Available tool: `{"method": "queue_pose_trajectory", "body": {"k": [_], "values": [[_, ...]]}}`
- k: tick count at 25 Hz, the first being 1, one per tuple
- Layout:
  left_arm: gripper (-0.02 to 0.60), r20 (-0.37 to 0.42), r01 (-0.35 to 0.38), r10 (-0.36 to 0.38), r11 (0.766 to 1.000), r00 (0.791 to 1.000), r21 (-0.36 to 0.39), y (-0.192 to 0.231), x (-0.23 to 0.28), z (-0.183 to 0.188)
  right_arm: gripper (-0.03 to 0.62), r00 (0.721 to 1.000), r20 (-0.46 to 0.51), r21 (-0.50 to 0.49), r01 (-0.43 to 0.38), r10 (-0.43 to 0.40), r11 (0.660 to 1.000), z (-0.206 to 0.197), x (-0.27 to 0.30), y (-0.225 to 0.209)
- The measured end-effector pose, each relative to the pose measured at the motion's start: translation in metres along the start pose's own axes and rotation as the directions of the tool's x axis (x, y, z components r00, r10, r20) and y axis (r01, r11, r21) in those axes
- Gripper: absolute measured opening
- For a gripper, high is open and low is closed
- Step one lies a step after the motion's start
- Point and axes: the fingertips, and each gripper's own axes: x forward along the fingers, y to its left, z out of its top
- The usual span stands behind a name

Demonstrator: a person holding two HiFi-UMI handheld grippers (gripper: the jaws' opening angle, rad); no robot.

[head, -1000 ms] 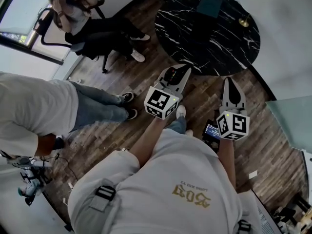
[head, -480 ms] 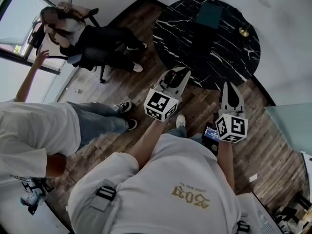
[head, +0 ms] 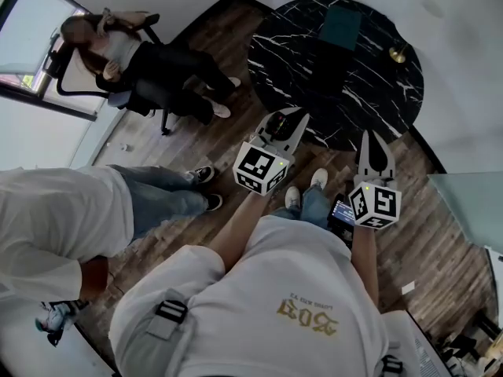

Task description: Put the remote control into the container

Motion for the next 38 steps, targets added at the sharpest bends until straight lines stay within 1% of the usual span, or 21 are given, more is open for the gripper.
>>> {"method": "queue_pose_trajectory", "body": {"k": [8,14,21,28,33,38], "values": [[0.023,-0.007,-0.019,0.019,1.0,1.0,0.001,0.025,0.031,0.001,0.011,0.999,0.003,0.005,-0.033,0.033,0.999,0.006,0.045,-0.011],[0.023,-0.003,-0.028,0.028,1.0,1.0,0.001,0.046,0.073,0.006,0.011,0.998,0.001,0.004,-0.065,0.065,0.998,0.013,0.095,-0.027],[0.023,-0.006,-0.06,0.06,0.998,0.998,-0.001,0.07,0.114,0.009,0.011,0.995,-0.002,0.008,-0.097,0.097,0.995,0.02,0.141,-0.052],[0.023,-0.019,-0.082,0.082,0.997,0.996,0.015,0.077,0.138,0.009,0.011,0.993,-0.003,0.022,-0.118,0.118,0.993,0.021,0.168,-0.071],[0.023,-0.017,-0.095,0.095,0.995,0.995,0.011,0.083,0.143,0.013,0.011,0.991,-0.005,0.022,-0.13,0.131,0.991,0.025,0.178,-0.072],[0.023,-0.01,-0.086,0.087,0.996,0.996,0.009,0.091,0.152,0.018,0.011,0.992,-0.002,0.017,-0.125,0.125,0.992,0.029,0.189,-0.074]]}}
